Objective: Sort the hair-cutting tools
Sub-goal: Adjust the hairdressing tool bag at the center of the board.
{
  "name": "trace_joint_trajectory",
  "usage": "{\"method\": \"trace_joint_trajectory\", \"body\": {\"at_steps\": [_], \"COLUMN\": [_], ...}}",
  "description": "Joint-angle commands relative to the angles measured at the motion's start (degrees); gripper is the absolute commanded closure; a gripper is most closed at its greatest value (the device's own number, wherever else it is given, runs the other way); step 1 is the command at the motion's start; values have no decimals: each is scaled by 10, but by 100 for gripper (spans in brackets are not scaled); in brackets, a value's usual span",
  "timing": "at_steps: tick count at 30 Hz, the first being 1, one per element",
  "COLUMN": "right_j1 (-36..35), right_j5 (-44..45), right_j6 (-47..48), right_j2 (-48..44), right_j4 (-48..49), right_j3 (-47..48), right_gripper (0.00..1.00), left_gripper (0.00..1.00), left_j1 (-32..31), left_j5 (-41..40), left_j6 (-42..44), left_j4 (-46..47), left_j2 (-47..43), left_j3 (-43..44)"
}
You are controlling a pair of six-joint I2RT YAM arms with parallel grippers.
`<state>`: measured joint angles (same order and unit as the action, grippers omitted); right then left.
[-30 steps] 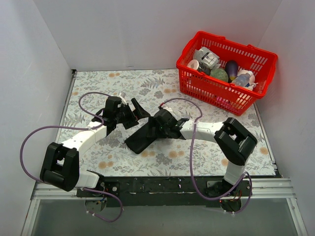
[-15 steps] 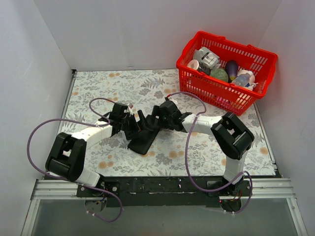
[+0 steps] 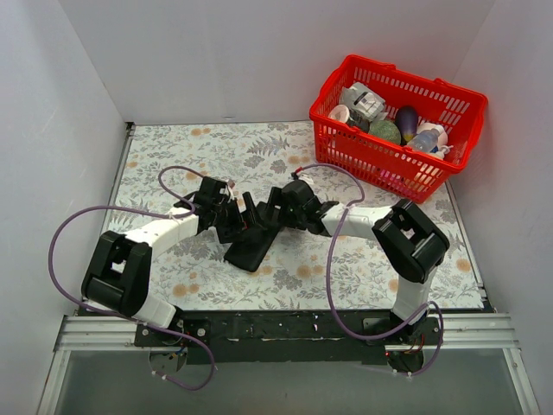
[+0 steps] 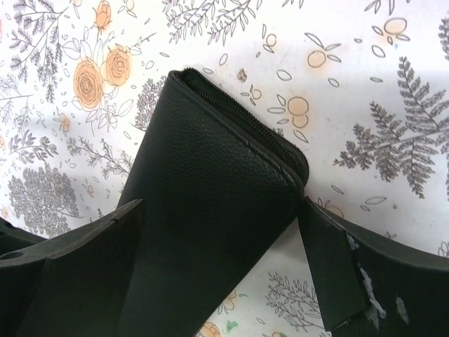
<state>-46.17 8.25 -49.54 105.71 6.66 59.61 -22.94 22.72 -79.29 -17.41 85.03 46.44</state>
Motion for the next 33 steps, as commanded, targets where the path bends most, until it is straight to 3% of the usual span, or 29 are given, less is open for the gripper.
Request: {"method": "trace_joint_trajectory", "body": {"at_steps": [1,7,11,19,24,29,33], "right_j1": [-18,-22,-22,-28,-27,-27,-27], "right_j5": [18,80,65,-2,-67,-78,-96], "right_j6": [7,1,-4,-3,-49,-64,-70], "right_j2": [6,-130,-200,-352,-365,-305,-264], "right_j4": [-155,-209,-205,-72,36,72,158], "right_j3": [-68,-113,-136,-163,-179,-174,-180], "right_gripper": [2,2,2,2,2,2,2], "left_gripper": [2,2,2,2,2,2,2], "left_j1": [4,4,4,4,4,4,6], "left_j5": [-73,-63,-60,-57,-72,-122,-160], "left_j6": [31,26,26,32,46,75,91], "left_j4": [-49,-44,-32,-31,-55,-118,-152], "left_j2": [-6,-7,-3,-7,-15,-22,-36], "left_j3": [38,26,15,14,37,102,140]}}
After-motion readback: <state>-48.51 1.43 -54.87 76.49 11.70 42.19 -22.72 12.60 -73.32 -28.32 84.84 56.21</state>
